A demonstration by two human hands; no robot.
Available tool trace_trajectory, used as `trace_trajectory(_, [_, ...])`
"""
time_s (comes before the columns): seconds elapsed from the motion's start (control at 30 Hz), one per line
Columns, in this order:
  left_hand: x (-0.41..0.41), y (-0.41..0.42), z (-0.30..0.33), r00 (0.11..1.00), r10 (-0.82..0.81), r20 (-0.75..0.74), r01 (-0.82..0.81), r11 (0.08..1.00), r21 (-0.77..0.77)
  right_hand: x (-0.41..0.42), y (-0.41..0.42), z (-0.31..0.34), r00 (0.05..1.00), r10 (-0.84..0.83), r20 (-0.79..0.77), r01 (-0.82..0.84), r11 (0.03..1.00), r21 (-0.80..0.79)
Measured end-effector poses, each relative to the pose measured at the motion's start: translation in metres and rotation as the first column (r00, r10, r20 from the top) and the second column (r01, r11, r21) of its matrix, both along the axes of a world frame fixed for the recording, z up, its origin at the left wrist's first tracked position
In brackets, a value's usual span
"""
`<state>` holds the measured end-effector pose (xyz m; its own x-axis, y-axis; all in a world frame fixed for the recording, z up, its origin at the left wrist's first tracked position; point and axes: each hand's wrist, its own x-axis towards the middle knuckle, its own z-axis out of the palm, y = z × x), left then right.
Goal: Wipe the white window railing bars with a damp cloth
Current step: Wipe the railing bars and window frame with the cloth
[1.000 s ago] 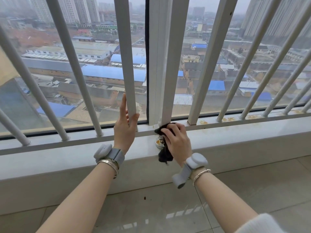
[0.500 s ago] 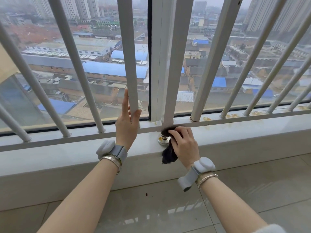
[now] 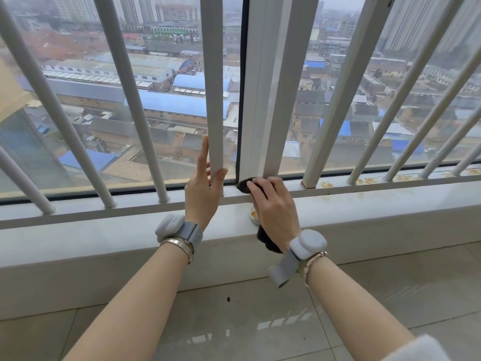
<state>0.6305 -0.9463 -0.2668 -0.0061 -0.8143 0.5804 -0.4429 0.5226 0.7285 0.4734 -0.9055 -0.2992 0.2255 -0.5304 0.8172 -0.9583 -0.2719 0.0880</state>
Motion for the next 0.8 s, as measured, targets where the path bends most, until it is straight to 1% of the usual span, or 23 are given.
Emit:
trace_trajectory(0.07, [0.001,0.001,0.001,1.0,-0.003,0.004,0.003,1.0,0.005,0.016,-0.013,0.001,0.996,-0.073,-0.055,0.075,0.997,0.025])
trace_trajectory(0.17, [0.002,0.002,0.0,1.0,-0.022,-0.006,0.022,1.0,0.014,0.036,-0.019,0.001,0.965,-0.208,-0.162,0.235,0.957,0.169])
trace_trajectory(0.23, [0.002,0.001,0.002,0.999,-0.033,-0.021,0.033,0.999,0.02,0.045,-0.018,0.007,0.946,-0.253,-0.203,0.3,0.92,0.252])
trace_trajectory(0.3, [0.004,0.0,0.002,0.999,-0.042,-0.022,0.043,0.999,0.023,0.044,-0.011,0.009,0.933,-0.268,-0.239,0.332,0.9,0.284])
trace_trajectory(0.4, [0.004,0.0,0.001,0.999,-0.043,-0.016,0.043,0.999,0.014,0.035,0.002,0.006,0.922,-0.261,-0.286,0.339,0.901,0.269])
trace_trajectory(0.53, [0.004,-0.002,0.0,0.999,-0.03,0.014,0.03,0.999,-0.013,0.042,-0.006,0.016,0.922,-0.309,-0.233,0.369,0.883,0.289])
trace_trajectory(0.6, [0.005,-0.003,-0.001,0.999,-0.038,0.016,0.038,0.999,-0.016,0.044,-0.012,0.018,0.919,-0.308,-0.247,0.374,0.88,0.292])
trace_trajectory(0.7, [0.006,-0.004,-0.002,0.999,-0.044,0.026,0.045,0.999,-0.02,0.041,-0.007,0.013,0.933,-0.258,-0.252,0.333,0.883,0.329])
trace_trajectory(0.77, [0.006,-0.003,-0.002,0.999,-0.036,0.03,0.037,0.999,-0.023,0.035,0.002,0.011,0.947,-0.241,-0.215,0.299,0.903,0.307])
trace_trajectory(0.8, [0.005,-0.003,-0.002,0.999,-0.035,0.025,0.035,0.999,-0.022,0.031,0.007,0.01,0.954,-0.229,-0.194,0.276,0.923,0.269])
